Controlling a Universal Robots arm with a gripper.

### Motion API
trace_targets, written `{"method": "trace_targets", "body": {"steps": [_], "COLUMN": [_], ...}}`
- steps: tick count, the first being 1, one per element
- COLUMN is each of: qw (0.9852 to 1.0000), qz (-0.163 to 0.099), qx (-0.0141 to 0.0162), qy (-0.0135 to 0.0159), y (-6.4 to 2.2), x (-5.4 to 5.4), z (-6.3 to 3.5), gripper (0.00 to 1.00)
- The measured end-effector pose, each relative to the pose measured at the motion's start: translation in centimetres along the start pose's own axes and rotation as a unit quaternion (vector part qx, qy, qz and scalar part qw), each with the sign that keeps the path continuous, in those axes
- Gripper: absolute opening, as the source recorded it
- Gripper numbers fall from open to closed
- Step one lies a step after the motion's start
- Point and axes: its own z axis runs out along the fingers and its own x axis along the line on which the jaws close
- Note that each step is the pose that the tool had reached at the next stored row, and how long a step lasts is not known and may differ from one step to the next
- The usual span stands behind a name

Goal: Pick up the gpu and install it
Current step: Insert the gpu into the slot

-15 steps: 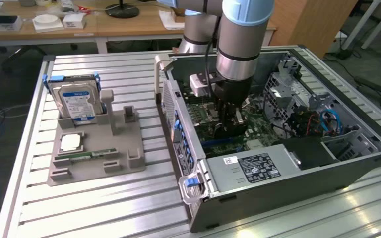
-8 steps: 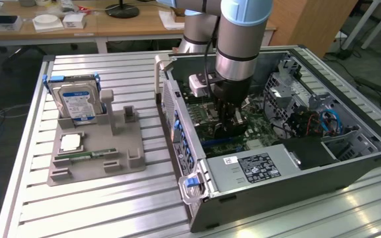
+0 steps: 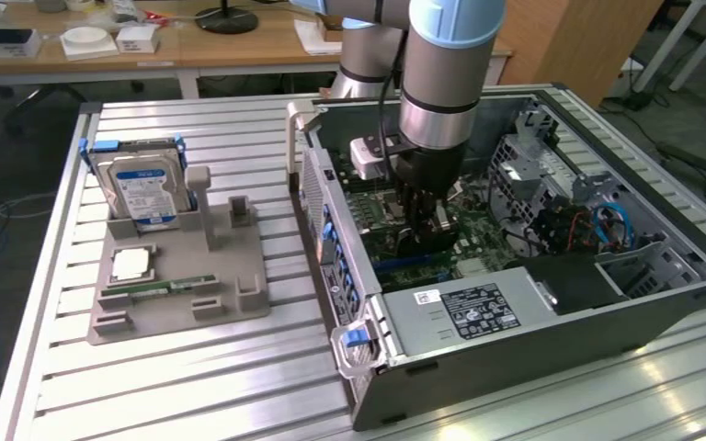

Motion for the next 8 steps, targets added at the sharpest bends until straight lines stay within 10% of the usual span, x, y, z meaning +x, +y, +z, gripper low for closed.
{"method": "trace_targets", "body": {"steps": [8], "qw": [1.0], "qz": [0.0], "qx": [0.0], "qy": [0.0], "y": [-0.04], "x": [0.01], "z": [-0.49], "gripper": [0.26]}}
